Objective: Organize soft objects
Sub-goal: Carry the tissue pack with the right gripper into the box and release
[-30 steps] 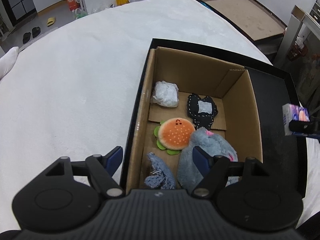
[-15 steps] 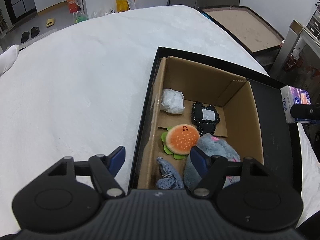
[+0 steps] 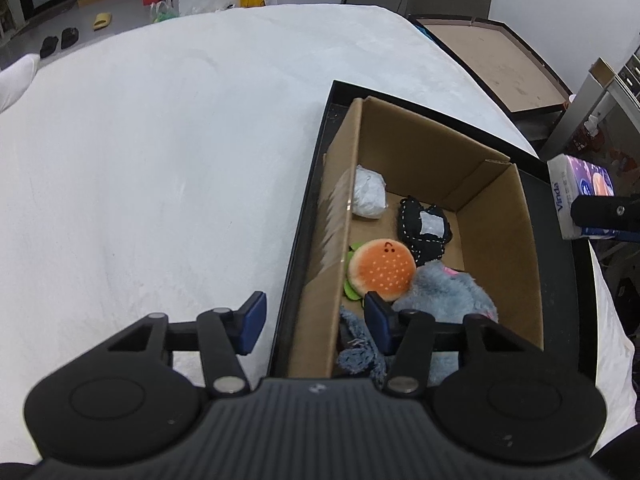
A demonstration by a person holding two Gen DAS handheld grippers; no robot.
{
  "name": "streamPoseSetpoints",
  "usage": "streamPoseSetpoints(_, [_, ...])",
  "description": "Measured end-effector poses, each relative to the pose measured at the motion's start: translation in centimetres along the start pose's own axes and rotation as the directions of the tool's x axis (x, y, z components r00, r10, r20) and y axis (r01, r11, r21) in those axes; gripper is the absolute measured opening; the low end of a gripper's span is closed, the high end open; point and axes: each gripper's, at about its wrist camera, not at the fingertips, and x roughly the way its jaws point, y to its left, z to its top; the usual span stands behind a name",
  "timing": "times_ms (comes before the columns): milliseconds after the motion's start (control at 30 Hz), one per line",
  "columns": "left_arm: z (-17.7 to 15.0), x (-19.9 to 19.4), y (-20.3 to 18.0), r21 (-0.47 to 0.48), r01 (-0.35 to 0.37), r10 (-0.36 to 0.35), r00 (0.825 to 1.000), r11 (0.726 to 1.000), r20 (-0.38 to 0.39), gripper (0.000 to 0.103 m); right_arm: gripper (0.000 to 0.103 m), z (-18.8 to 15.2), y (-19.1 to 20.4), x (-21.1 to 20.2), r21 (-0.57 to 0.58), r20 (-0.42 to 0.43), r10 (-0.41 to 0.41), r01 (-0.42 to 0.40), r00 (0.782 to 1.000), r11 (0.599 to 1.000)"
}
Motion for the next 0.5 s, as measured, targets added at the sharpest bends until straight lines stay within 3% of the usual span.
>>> streamPoseSetpoints(200, [-0.2, 0.5, 0.7, -0.017, 0.016, -0.016, 1.000, 1.000, -0.004, 0.047, 0.069, 0.5, 1.9, 0.2, -0.027, -0.004, 0.000, 0.000, 1.000, 1.000])
streamPoseSetpoints(500, [-0.6, 1.3, 1.5, -0.046, 0.055, -0.055, 0.998, 0.997, -0.010, 0.029, 0.069, 0.6, 4.3, 1.4, -0.053, -0.021, -0.007, 0.006, 1.000, 0.999])
